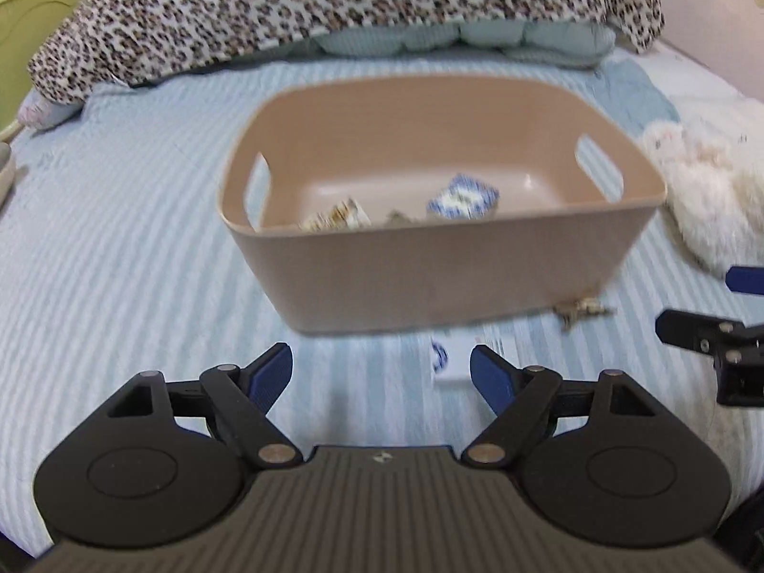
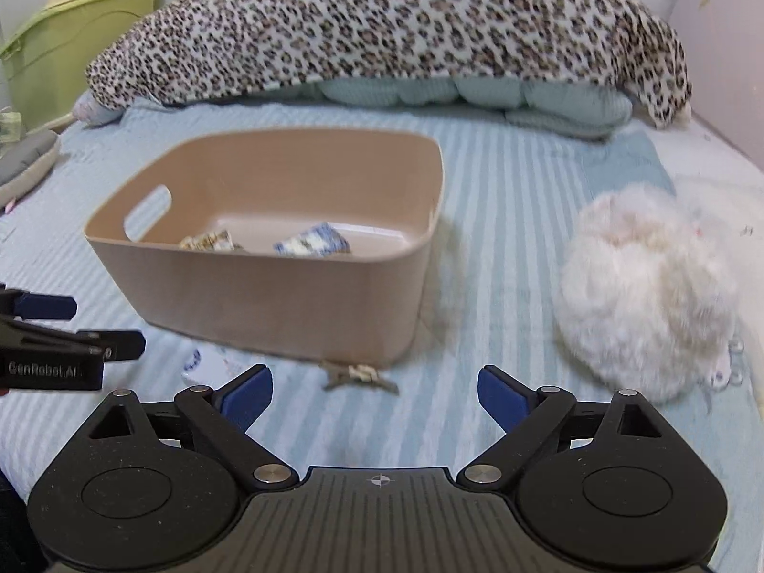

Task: Organize objects
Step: 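Grasp the white box with the left tool while the right tool grasps the hair clip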

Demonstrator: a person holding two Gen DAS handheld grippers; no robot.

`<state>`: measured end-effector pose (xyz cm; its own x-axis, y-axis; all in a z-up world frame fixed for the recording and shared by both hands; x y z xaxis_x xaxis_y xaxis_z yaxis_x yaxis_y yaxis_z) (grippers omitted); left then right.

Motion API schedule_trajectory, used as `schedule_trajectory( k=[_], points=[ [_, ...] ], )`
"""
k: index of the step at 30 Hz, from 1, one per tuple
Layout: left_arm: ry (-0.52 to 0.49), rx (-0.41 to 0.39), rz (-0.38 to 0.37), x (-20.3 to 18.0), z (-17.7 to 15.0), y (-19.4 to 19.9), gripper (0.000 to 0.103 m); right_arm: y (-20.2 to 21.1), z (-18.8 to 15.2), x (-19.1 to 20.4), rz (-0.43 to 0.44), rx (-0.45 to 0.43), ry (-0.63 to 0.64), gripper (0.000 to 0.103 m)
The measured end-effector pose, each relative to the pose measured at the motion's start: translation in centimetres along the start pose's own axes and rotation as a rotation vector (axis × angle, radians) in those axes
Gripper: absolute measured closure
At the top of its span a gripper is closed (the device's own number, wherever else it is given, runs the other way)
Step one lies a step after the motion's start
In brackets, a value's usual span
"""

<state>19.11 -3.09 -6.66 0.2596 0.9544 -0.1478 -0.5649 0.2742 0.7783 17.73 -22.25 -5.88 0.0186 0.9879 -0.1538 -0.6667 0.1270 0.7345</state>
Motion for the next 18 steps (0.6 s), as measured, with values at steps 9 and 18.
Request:
schedule_trajectory(
  k=[9,18],
  points=[
    [0.042,0.117,-0.066,-1.6,-2.2,-4.8,0.021,-3.3,-2.4,-0.6,-0.02,0.077,-0.018,0.009],
    [0.092,0.111,-0.074,-1.9,-1.8,-8.0,0.019,-6.0,-3.1,-0.6,-0.022,0.121,-0.033,0.009]
  ],
)
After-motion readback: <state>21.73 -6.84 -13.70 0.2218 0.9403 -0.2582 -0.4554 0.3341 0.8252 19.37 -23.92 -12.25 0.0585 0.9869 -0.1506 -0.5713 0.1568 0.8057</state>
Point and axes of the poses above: each gripper's, at about its wrist camera, not at the fingertips, and y roughly against the way its jaws point, x to its left, z to its top, the point moved 7 cm from there along -y, roughly the way its jaws point, and after that the axes turned 13 degrees about -z, right-handed, at the moved point
